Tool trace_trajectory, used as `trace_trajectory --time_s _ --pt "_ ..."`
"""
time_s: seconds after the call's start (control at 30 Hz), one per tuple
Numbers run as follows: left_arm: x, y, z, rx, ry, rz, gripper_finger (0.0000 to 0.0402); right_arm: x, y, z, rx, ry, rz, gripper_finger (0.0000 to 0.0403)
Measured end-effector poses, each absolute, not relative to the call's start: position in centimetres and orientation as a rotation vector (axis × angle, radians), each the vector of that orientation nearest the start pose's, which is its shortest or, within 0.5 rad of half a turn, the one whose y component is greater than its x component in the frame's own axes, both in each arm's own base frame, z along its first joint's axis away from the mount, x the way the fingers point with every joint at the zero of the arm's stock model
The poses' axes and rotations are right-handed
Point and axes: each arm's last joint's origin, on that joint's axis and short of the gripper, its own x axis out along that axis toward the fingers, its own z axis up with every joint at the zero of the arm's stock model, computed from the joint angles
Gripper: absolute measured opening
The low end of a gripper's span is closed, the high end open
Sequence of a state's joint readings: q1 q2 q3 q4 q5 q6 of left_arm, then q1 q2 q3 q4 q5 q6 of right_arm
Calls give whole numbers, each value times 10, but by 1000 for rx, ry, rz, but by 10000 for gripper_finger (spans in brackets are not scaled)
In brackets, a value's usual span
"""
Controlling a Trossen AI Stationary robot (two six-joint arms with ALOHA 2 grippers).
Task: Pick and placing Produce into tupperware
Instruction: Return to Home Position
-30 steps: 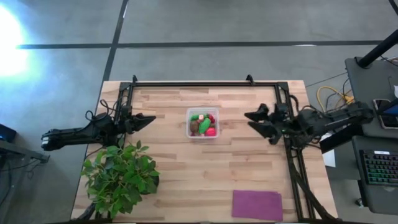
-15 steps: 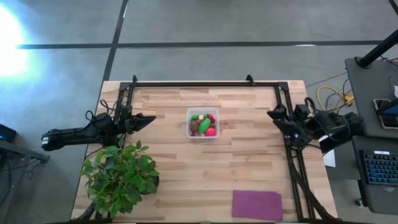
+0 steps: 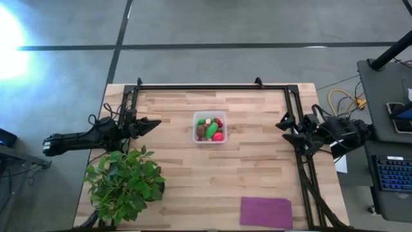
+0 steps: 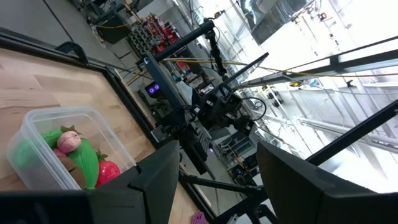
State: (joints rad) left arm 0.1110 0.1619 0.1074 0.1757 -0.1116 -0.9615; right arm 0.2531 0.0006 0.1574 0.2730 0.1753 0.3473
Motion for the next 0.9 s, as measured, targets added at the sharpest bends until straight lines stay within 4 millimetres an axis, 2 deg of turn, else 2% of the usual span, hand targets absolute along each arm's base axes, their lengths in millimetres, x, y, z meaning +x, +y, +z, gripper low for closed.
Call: trace_trajectory --time_s 0.2,0.4,0.67,0.9 --pt "102 15 204 -956 -218 147 201 79 15 231 396 -253 116 253" --pt "102 15 204 -956 -218 147 201 81 15 222 376 -186 91 250" --pt "102 15 204 -955 -218 147 201 83 11 206 478 -53 -95 250" --pt "102 15 204 -949 -217 148 201 83 11 199 459 -1 -118 253"
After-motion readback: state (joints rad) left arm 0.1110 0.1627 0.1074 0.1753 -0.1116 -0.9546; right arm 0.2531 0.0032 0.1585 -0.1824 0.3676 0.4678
